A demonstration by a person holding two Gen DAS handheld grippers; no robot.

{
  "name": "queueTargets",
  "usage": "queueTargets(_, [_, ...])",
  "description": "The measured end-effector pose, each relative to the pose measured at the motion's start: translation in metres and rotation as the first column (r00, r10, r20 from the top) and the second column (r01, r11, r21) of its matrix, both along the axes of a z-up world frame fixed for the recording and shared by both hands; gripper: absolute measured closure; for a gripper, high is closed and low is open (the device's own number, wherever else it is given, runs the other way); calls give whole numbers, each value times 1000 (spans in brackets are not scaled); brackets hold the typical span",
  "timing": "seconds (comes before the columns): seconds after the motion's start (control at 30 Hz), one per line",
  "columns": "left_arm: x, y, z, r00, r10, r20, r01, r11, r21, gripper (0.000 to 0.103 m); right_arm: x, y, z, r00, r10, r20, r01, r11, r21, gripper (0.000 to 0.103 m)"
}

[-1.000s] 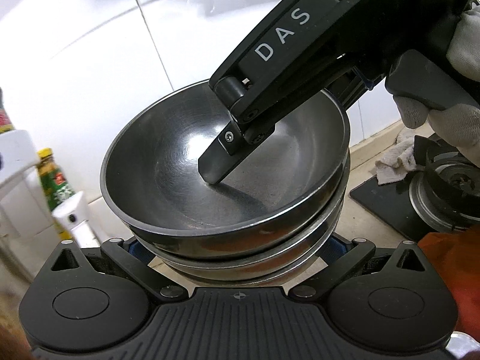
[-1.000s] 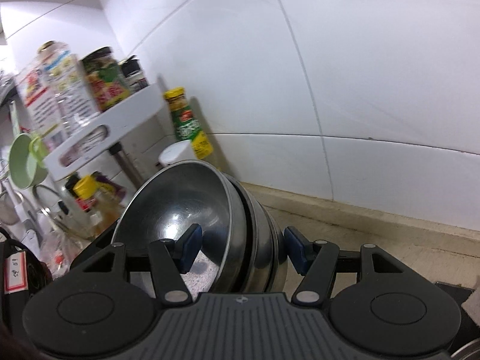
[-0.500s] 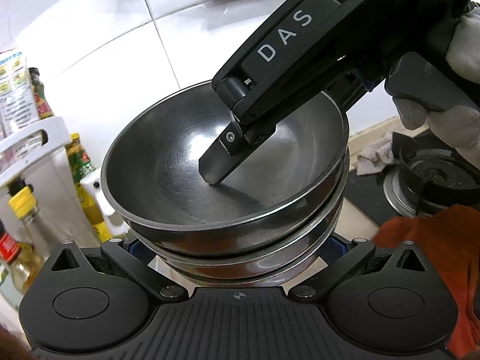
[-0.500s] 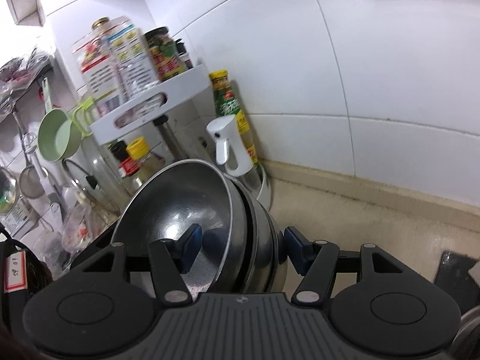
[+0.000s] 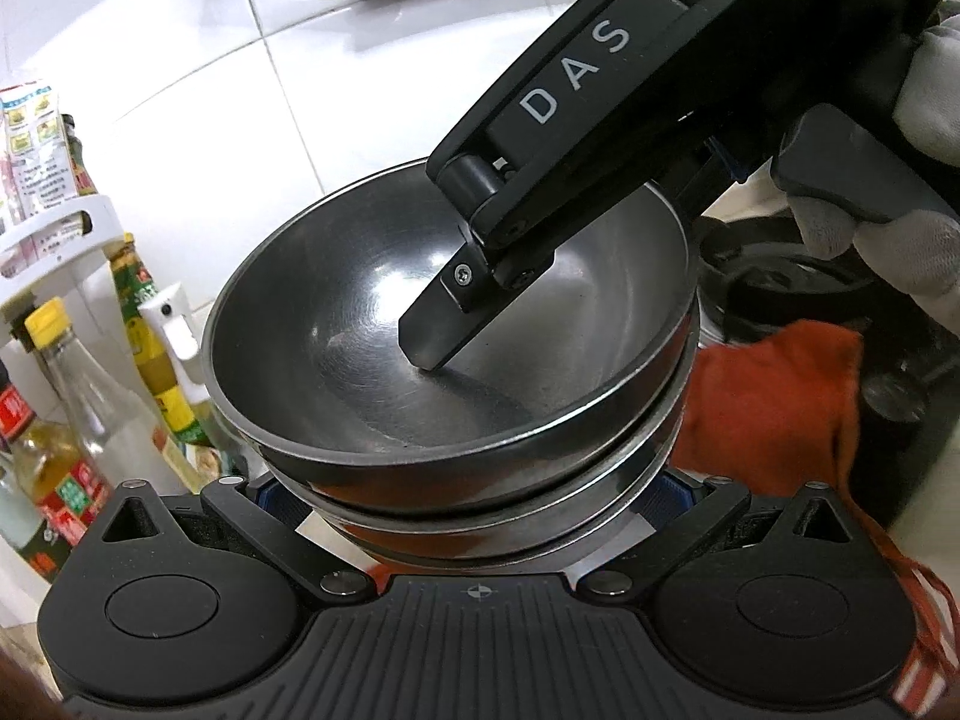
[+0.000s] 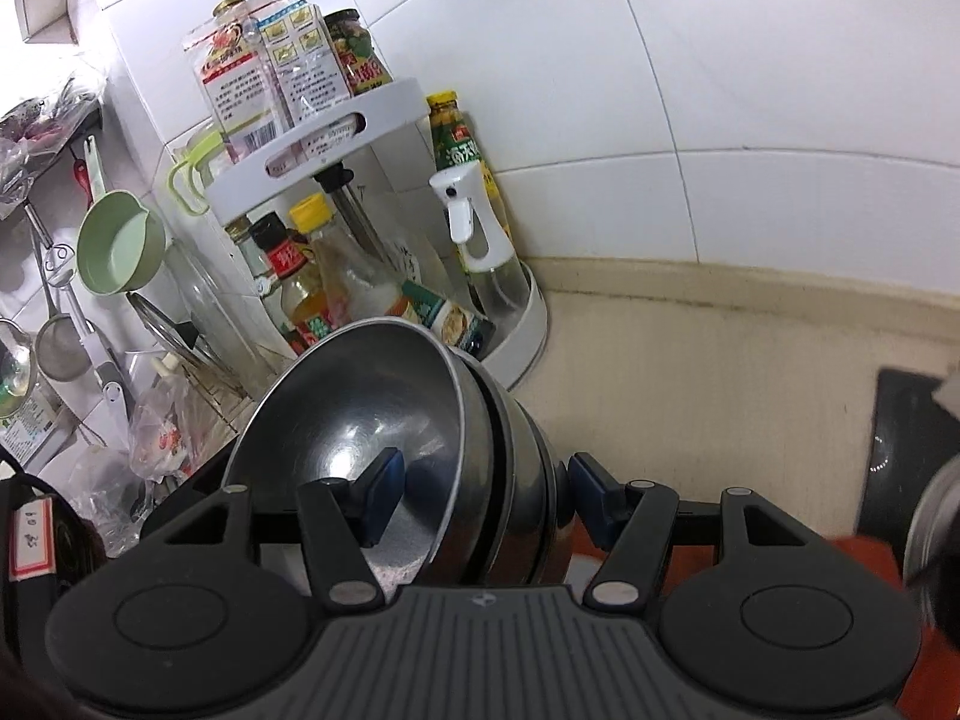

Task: Organize plates and bowls
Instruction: 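Carry the bowl stack with both grippers toward the plates on the red towel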

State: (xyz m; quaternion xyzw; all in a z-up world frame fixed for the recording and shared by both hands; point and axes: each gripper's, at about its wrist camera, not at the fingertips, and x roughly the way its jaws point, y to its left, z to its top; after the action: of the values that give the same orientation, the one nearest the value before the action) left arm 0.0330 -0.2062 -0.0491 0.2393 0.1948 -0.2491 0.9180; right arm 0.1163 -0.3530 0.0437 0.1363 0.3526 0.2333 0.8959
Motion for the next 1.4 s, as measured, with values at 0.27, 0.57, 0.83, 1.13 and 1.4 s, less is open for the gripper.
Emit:
queueTargets(0.27, [-24, 15, -10, 999, -21, -27, 21, 1000, 12, 0, -33, 11, -15, 999, -38, -28, 38, 999, -8, 48])
queueTargets(0.57, [-40, 14, -19, 998, -41, -48, 42, 999, 23, 0, -55, 17, -31, 997, -64, -52, 63, 998, -17, 48])
queueTargets(0.83, [-43, 10, -34, 997, -51, -59, 54, 998, 38, 0, -61, 16, -45, 994, -82, -77, 81, 997, -19, 48])
queueTargets(1.13, [-20, 11, -45, 996, -56, -65, 60, 997, 56, 0, -60, 13, -59, 991, -92, -97, 90, 996, -23, 48])
queueTargets(1.4, [-4, 5, -47, 994, -43, -98, 49, 997, 58, 0, -51, 4, -69, 990, -105, -95, 104, 994, -11, 49])
